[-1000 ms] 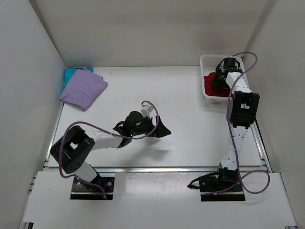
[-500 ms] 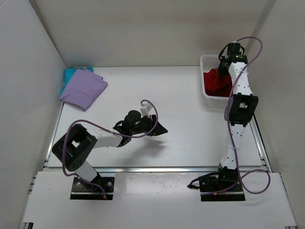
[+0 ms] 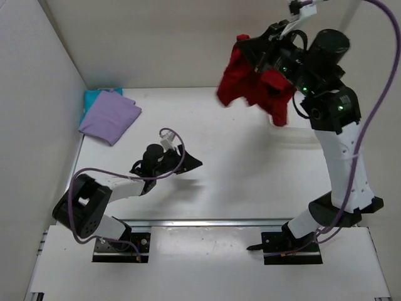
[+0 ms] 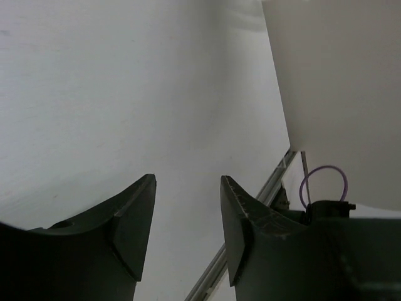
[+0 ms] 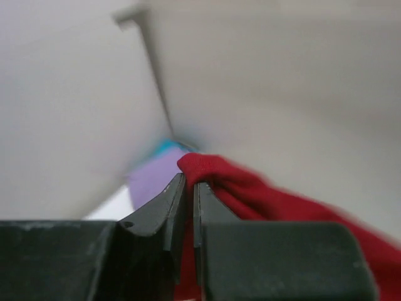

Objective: Fold and stack the t-shirts
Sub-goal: Move the tshirt to the center of the board, then flatten out the tshirt

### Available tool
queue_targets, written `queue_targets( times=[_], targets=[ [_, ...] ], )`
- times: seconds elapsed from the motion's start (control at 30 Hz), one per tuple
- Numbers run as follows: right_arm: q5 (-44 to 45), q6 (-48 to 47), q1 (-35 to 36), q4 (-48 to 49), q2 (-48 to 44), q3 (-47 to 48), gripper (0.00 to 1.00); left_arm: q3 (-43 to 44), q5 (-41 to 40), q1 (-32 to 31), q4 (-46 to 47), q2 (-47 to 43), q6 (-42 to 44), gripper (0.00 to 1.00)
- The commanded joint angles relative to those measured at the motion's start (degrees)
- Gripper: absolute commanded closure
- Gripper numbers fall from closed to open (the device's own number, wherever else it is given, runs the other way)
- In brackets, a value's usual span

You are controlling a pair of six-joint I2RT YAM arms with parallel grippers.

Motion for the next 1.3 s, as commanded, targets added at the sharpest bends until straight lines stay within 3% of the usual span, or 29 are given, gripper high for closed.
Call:
queue_targets(
  times=[0.0,0.07,0.2,0.27,0.33,0.37,0.4,0.47,0.57,0.73,0.77,0.9,1.0,1.07,1.13,1.17,1.27],
  targets=[
    [-4.8,1.5,-0.4,6.3,0.4,5.6,1.0,-4.7,-0.7,5.7,-0.4,-7.8,-1.3,0.43],
    [-9.0,3.5,-0.7,8.2,1.0,6.9,1.0,-7.8,0.3,9.7,-0.5,-11.2,-2.0,0.42],
    [-15.1,7.8,-4.8,14.2,-2.2,-4.7,1.0,-13.0,3.7,21.1,-1.7,-19.4,-3.5,0.41],
    [-23.2,13.0,-9.7,19.8,-3.8,-16.9,1.0,-15.8,2.9,25.4,-4.0,-24.4,-3.7,0.4],
    [-31.5,16.0,-12.6,32.6,-6.1,-30.1,1.0,-17.3,1.7,29.6,-6.5,-29.4,-2.8,0.4],
    [-32.3,17.5,-13.5,34.8,-7.2,-38.8,1.0,-17.7,0.5,30.1,-8.7,-32.2,-2.0,0.4],
    [-34.0,17.5,-13.8,42.8,-7.9,-43.0,1.0,-17.7,0.2,31.1,-10.1,-33.5,-0.9,0.38],
    [-36.1,19.5,-15.7,53.5,-8.5,-59.6,1.0,-16.6,-0.4,30.6,-11.9,-32.1,0.2,0.37],
    [-42.1,21.2,-18.4,65.1,-2.2,-70.6,1.0,-17.8,0.4,30.8,-9.1,-29.2,-1.2,0.37],
    [-45.0,27.4,-24.7,72.5,10.5,-73.8,1.0,-20.0,-0.5,32.5,-5.3,-25.2,-3.8,0.35],
    [-44.4,27.9,-25.0,71.6,11.0,-73.4,1.0,-19.8,-0.2,34.6,-4.6,-23.5,-4.2,0.35],
    [-36.1,22.5,-24.6,59.4,12.7,-69.2,1.0,-16.7,2.2,31.6,-6.8,-19.3,-1.6,0.37],
    [-31.8,19.7,-23.8,52.1,13.2,-63.7,1.0,-14.8,-3.3,25.2,-15.8,-25.4,5.4,0.27],
    [-31.0,19.6,-23.2,51.2,12.6,-63.1,1.0,-12.4,-13.4,17.3,-24.4,-29.4,11.3,0.2],
    [-30.0,19.4,-22.6,51.1,11.7,-64.1,1.0,-11.4,-20.9,13.0,-26.6,-32.3,13.8,0.13],
    [-30.3,19.6,-22.4,51.5,11.2,-65.1,1.0,-10.9,-22.5,12.2,-26.9,-32.2,14.4,0.09],
    [-29.6,19.4,-21.7,51.9,9.5,-65.5,1.0,-8.5,-16.4,14.6,-27.5,-26.2,14.4,0.04]
  ],
)
